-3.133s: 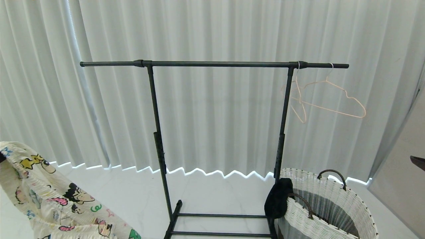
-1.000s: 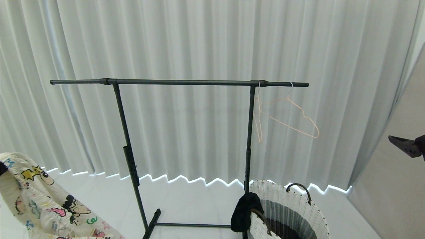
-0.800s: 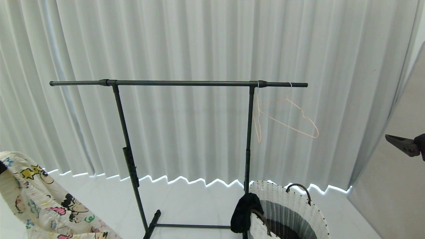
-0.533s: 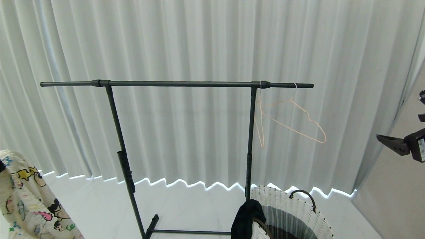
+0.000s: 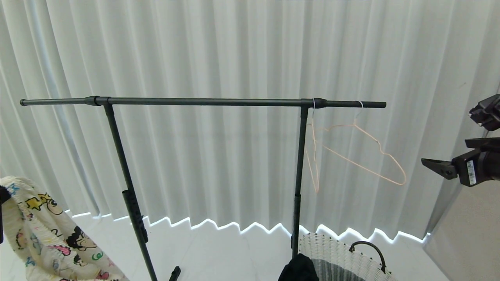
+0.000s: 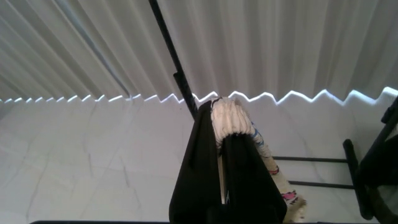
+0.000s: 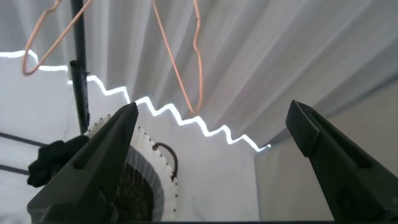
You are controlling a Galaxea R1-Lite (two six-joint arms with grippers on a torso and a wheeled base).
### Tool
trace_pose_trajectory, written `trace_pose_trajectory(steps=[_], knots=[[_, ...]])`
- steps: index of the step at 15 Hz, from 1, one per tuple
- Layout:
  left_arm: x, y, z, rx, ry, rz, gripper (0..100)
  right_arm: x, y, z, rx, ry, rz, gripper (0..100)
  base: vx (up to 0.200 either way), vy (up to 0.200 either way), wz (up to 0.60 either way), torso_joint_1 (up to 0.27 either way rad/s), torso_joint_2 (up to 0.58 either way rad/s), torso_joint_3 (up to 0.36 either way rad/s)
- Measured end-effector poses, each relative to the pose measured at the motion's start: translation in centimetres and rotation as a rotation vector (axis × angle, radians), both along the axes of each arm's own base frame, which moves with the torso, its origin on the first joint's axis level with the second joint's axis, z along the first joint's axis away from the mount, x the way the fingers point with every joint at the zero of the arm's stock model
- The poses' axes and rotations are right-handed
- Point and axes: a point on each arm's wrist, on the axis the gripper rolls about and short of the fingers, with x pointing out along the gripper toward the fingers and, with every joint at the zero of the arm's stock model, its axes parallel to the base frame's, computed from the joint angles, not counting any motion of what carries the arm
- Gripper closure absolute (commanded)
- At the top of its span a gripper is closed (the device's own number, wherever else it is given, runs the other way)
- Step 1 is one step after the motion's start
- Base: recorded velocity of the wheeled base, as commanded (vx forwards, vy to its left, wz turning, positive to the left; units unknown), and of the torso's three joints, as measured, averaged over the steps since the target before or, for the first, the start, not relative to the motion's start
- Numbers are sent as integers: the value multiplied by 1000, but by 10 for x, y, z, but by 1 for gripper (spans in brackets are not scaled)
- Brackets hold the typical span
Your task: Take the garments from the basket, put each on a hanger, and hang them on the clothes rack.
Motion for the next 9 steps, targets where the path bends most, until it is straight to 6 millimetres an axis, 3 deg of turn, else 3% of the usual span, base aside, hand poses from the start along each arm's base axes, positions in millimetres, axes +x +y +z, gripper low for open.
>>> trace_pose_trajectory(steps=[1, 4, 9], knots=[[1, 0, -1, 1, 5, 0, 100, 5, 1, -1, 7, 9, 8, 0, 200, 0, 0, 2, 12, 2], [2, 0, -2, 3, 13, 1, 100, 27, 4, 0, 47, 28, 33, 0, 0, 0, 0, 0, 0, 0], [2, 0, -3, 8, 16, 0, 100, 87, 1, -6, 83, 68, 36, 0, 0, 0, 0, 0, 0, 0]])
